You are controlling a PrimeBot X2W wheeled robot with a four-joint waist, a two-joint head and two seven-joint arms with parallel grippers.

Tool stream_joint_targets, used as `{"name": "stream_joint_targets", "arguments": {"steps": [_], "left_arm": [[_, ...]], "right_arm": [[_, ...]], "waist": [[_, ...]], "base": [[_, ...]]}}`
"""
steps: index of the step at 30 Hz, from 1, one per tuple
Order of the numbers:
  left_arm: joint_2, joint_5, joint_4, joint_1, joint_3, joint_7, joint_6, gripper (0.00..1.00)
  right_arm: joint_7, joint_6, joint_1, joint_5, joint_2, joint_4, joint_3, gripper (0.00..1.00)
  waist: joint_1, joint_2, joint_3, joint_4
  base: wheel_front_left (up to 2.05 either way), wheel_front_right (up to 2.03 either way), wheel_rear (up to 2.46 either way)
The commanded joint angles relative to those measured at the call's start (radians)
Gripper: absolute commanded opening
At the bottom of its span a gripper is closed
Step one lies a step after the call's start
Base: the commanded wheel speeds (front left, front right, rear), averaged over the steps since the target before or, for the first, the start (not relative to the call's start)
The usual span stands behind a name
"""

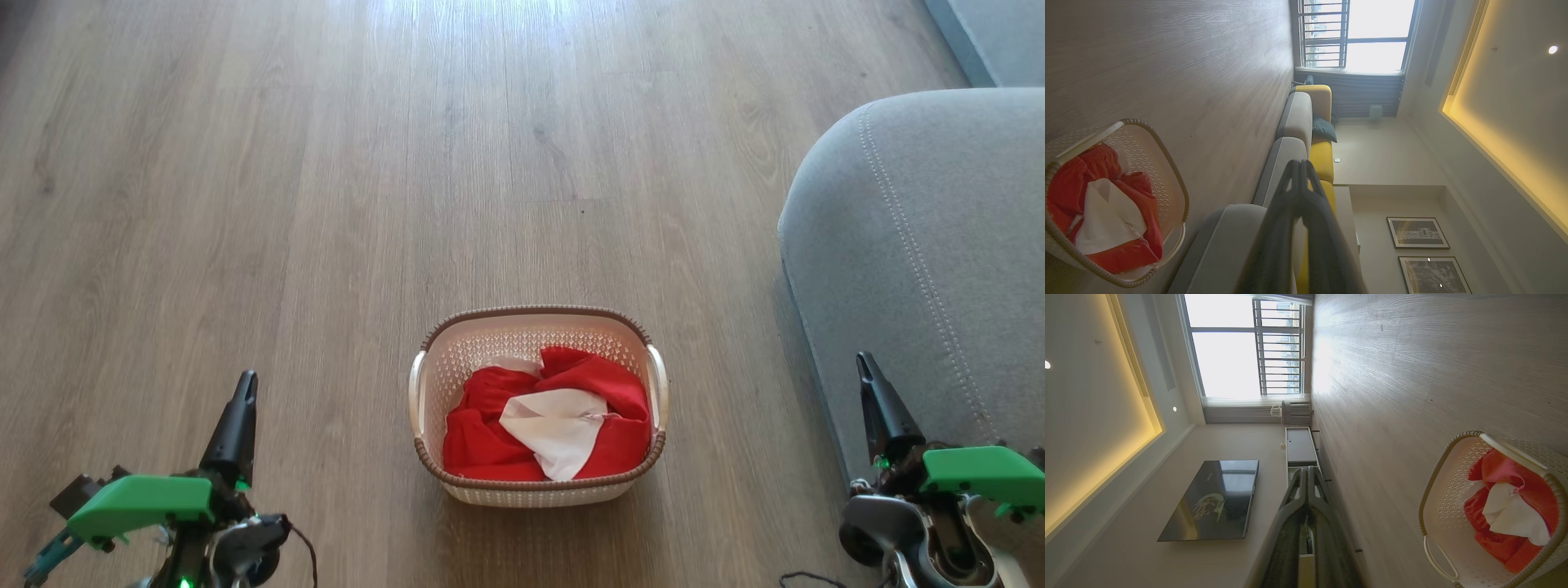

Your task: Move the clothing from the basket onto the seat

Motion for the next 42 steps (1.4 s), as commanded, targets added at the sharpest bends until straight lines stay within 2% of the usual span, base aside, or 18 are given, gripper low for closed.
{"name": "stream_joint_targets", "arguments": {"steps": [1,31,32,37,42], "left_arm": [[0.009,0.007,-0.033,-0.048,0.032,0.007,-0.009,0.0],[0.009,0.007,-0.033,-0.048,0.032,0.007,-0.009,0.0],[-0.001,0.0,0.003,0.0,0.0,0.0,0.001,1.0],[-0.009,0.0,0.055,0.03,-0.004,-0.002,0.002,1.0],[-0.008,0.01,0.062,0.016,-0.01,-0.016,0.002,1.0]], "right_arm": [[0.006,0.0,-0.053,-0.002,-0.012,-0.038,0.019,0.0],[0.006,0.0,-0.053,-0.002,-0.012,-0.038,0.019,0.0],[0.0,0.0,0.0,0.0,0.001,0.003,0.0,1.0],[-0.001,0.0,0.028,0.0,0.003,0.058,0.007,1.0],[-0.007,0.0,0.016,-0.009,0.0,0.057,0.013,1.0]], "waist": [[0.0,0.0,0.0,0.0],[0.0,0.0,0.0,0.0],[0.0,0.0,0.0,0.0],[0.0,0.0,0.0,0.0],[0.0,0.0,-0.002,0.0]], "base": [[0.0,0.0,0.0],[0.0,0.0,0.0],[0.0,0.0,0.0],[0.0,0.0,0.0],[0.0,0.0,0.0]]}}
